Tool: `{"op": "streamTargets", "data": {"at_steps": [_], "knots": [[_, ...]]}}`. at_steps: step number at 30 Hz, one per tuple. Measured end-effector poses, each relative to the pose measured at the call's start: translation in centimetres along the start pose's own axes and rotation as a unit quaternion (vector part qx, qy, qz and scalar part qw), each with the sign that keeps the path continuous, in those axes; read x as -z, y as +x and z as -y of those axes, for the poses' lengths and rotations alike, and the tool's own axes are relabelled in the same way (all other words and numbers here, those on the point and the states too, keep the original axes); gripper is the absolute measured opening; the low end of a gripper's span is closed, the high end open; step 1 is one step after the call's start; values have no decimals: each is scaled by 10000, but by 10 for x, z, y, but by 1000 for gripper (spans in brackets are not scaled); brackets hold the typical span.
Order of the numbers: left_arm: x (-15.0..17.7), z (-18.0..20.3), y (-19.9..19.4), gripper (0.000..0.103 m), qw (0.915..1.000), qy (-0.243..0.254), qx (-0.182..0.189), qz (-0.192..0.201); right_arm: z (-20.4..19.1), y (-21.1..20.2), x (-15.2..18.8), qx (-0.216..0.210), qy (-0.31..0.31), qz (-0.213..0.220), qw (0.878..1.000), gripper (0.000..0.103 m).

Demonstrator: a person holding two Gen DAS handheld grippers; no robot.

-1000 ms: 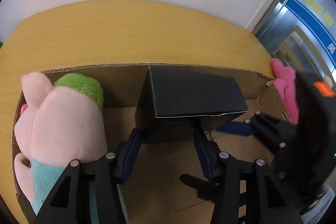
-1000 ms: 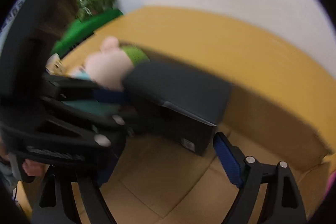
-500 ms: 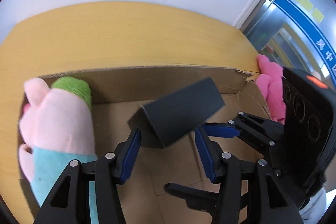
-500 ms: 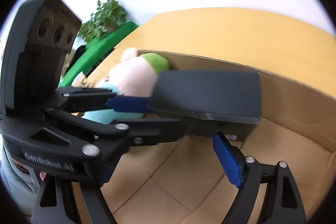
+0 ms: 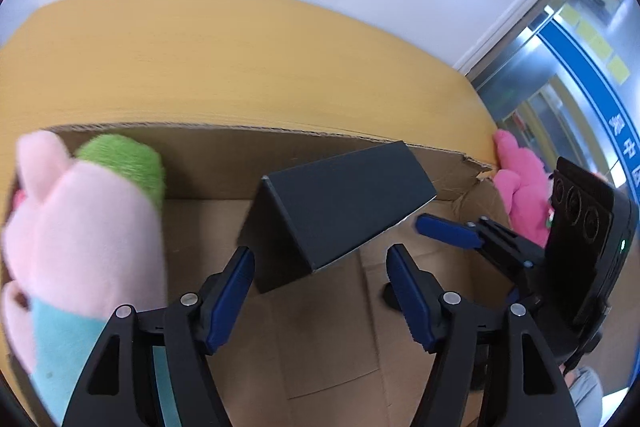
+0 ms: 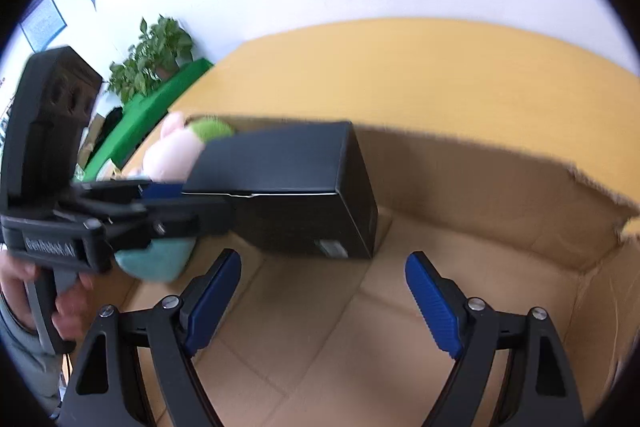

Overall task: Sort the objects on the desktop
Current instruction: 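Lower the black box into the cardboard box beside the plush and release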

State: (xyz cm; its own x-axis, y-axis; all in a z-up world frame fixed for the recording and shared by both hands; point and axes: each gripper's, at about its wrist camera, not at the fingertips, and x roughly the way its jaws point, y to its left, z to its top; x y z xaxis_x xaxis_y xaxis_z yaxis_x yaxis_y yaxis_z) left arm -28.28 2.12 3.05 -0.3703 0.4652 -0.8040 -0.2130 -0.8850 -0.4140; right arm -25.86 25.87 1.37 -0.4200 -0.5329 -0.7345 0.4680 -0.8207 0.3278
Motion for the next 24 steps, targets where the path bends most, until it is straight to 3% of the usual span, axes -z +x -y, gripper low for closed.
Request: {"op": "streamTargets", "data": {"at_steps": [2,4,10,12,13,16,18,21,24], "knots": [[1,1,3,67,10000,41,53,0,-6,9,-1,18,-193,-23,9998,83],[2,7,4,68,9998,173,-14,31,-4,6,4,-115,-186,2,9998,73],[7,25,-18,68,9991,407,102,20,-16,-21,8,-355,-202,168,9990,72],[8,33,-25,67,9977,555,340,-184,-25,-39,11,-690,-232,145,9972,72],[8,37,-27,67,9974,631,258,-228,-32,-45,12,-860,-254,125,9959,72],[1,41,-24,68,9970,703,-314,-126,-52,-46,8,-540,-485,-20,9974,72],[4,32,-25,68,9982,494,-305,-159,-47,-37,7,-292,-300,-205,9989,72],[16,27,-35,68,9970,643,-411,-162,-22,-22,17,9,236,-623,9978,72],[30,25,-54,68,9954,815,-509,-18,-23,-6,31,10,115,-1087,9940,72]]}}
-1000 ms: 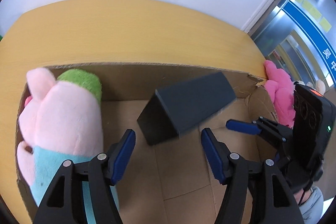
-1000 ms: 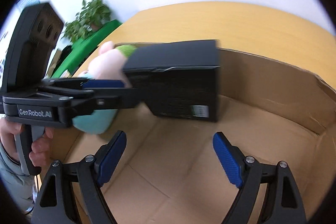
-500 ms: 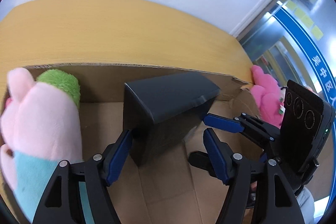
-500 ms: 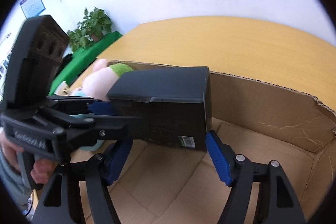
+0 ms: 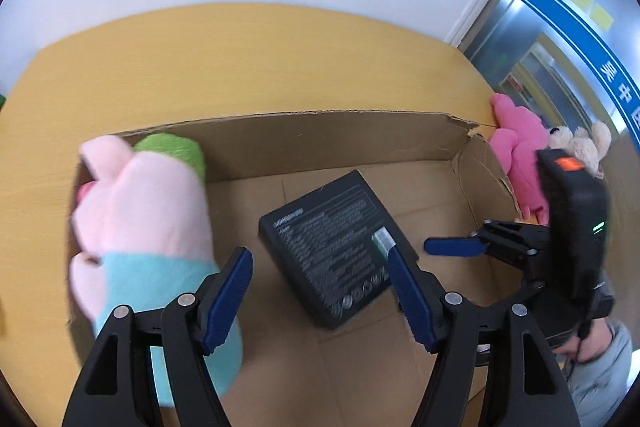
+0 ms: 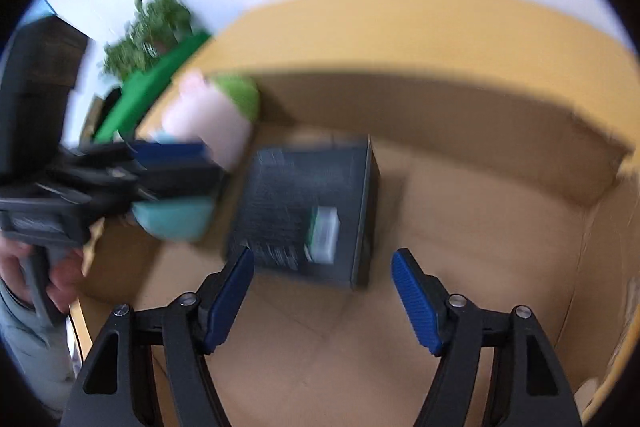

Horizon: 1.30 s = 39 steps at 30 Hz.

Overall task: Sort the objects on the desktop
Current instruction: 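Lower the black box into the cardboard box beside the plush and release, then withdraw both tools from the box and move toward the sunglasses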

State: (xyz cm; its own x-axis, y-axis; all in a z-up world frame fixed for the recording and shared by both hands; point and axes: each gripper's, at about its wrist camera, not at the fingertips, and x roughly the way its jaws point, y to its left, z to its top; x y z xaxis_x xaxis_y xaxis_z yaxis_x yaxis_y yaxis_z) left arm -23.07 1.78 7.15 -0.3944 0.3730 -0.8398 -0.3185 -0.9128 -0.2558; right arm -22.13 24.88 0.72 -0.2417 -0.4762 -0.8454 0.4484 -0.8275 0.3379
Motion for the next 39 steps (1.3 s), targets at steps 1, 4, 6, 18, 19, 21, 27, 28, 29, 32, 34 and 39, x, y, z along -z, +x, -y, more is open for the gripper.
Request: {"op": "streamTargets", "data": {"at_steps": [1,4,6,18,19,21,27,28,29,32,34,39], "knots": [[4,0,-5,68,10000,28,-7,55,-7,6,4,63,-185,-131,9997,72],[17,2,-20,69,9997,117,-41,194,-25,29,4,440,-532,-465,9965,72],[27,6,-30,69,9993,201,-142,275,-29,40,0,611,-510,-623,9949,73],[104,16,-73,69,9969,452,-479,432,-8,58,-31,176,1516,153,9882,73],[110,19,-74,69,9968,506,-484,395,-9,56,-30,342,1503,199,9879,73],[124,25,-76,69,9964,630,-435,357,-17,52,-26,459,1424,257,9884,73],[159,29,-78,69,9971,631,-327,263,-64,-28,14,508,533,560,9957,75],[163,27,-78,69,9974,597,-333,246,-74,-46,26,513,375,616,9961,77],[169,24,-77,69,9978,524,-326,227,-78,-61,41,563,259,656,9959,80],[184,13,-77,69,9990,276,-292,176,-88,-91,86,884,58,695,9936,81],[190,7,-76,69,9991,188,-338,161,-81,-97,121,1042,226,548,9928,81],[204,0,-69,70,9984,186,-521,112,-51,-83,174,1274,754,185,9888,82]]}}
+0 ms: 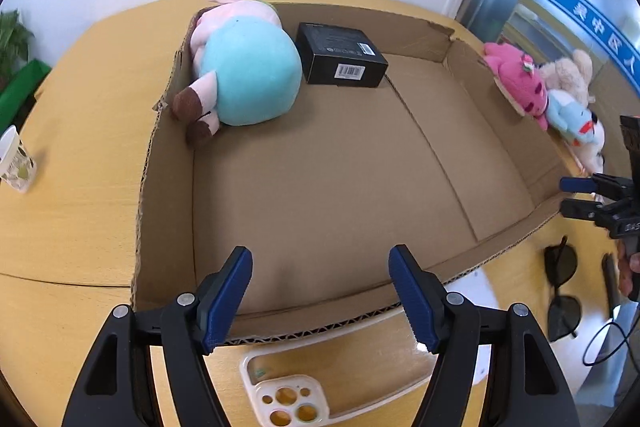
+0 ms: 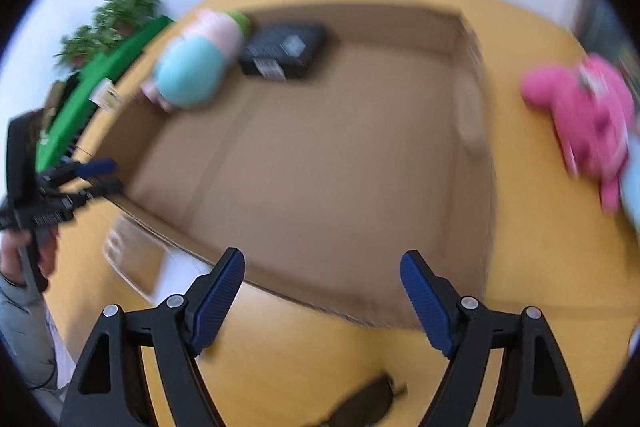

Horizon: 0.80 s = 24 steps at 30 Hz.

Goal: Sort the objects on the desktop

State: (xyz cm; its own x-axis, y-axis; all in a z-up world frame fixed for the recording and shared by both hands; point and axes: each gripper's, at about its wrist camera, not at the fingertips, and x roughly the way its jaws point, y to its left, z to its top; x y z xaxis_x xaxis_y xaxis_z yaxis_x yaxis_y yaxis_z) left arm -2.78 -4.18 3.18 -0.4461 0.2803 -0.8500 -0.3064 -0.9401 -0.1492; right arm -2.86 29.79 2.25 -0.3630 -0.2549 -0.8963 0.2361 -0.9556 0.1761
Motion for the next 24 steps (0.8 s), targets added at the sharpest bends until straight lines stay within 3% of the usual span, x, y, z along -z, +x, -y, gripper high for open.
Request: {"op": "streamTargets", "data": {"at_steps": [8,12,14,17,20,21,23,24], "knots": [[15,-4,-15,70,9997,-159,-150,61,-16,-20,31,139,-174,283,9994,82],[20,10,-57,70,9980,-108,91,616,-21,-63,42,307,27,1061,9939,82],[21,25,-83,75,9946,55,8,1032,-22,-84,48,321,103,1423,9893,83],[26,47,-117,98,9856,216,-131,1670,-25,-107,58,356,166,1799,9829,83],[32,64,-131,102,9797,250,46,1988,-27,-114,78,359,210,1945,9800,82],[35,71,-130,100,9798,290,145,1973,-25,-113,87,415,239,1944,9798,81],[43,85,-123,76,9809,386,279,1883,-24,-107,107,492,344,1843,9810,81],[47,92,-115,56,9830,406,363,1755,-21,-101,116,506,414,1753,9823,80]]}}
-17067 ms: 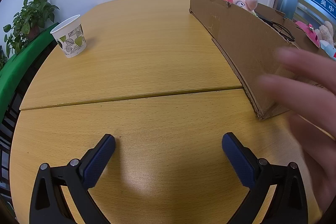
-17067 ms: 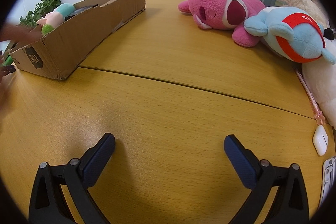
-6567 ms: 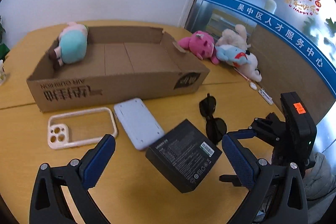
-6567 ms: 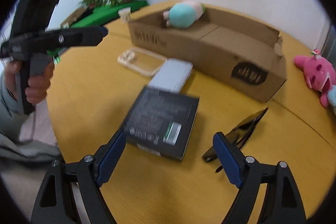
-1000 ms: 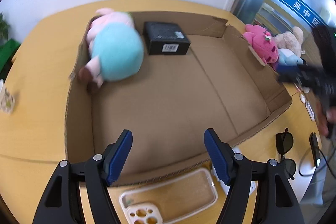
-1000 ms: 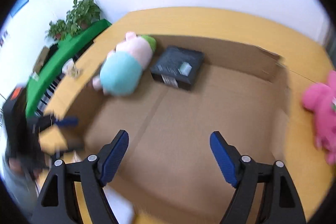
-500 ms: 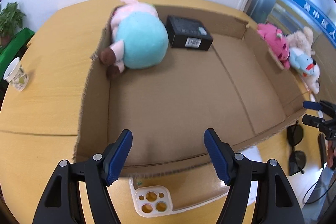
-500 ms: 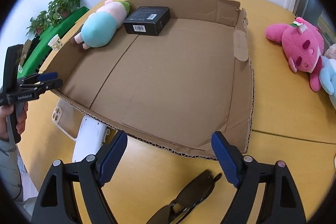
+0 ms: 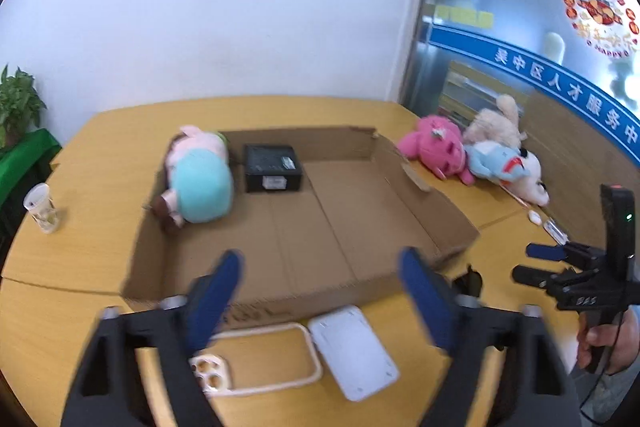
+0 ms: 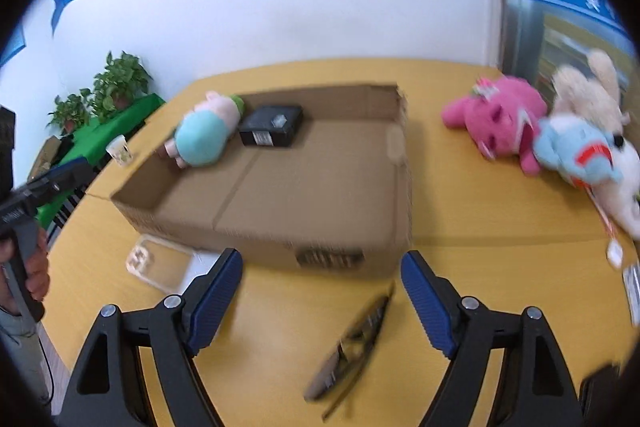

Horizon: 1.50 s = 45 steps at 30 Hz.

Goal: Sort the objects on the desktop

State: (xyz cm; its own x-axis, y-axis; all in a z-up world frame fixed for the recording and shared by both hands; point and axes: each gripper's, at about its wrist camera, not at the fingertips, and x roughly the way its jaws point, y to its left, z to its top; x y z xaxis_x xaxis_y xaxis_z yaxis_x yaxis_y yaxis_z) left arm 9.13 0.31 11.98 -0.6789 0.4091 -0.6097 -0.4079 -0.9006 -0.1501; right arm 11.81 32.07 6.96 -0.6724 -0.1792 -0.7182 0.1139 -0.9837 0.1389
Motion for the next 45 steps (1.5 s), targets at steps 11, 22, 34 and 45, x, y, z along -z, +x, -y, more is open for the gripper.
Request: {"op": "streamTargets", "data": {"at_steps": [11,22,34,45], "knots": [[43,67,49,76,9938,27,822,-751,18,68,82,35,720,-1176,9904,38],[59,102,116,76,9721,-291,1570,-1718,10,64,96,70,401,-793,9960,32],[93,149,184,55,9382,-318,2088,-2741,-1,59,105,-287,275,-626,9973,28],[87,133,170,22,9472,-506,1664,-2693,-7,55,99,-417,197,-479,9978,26]]}}
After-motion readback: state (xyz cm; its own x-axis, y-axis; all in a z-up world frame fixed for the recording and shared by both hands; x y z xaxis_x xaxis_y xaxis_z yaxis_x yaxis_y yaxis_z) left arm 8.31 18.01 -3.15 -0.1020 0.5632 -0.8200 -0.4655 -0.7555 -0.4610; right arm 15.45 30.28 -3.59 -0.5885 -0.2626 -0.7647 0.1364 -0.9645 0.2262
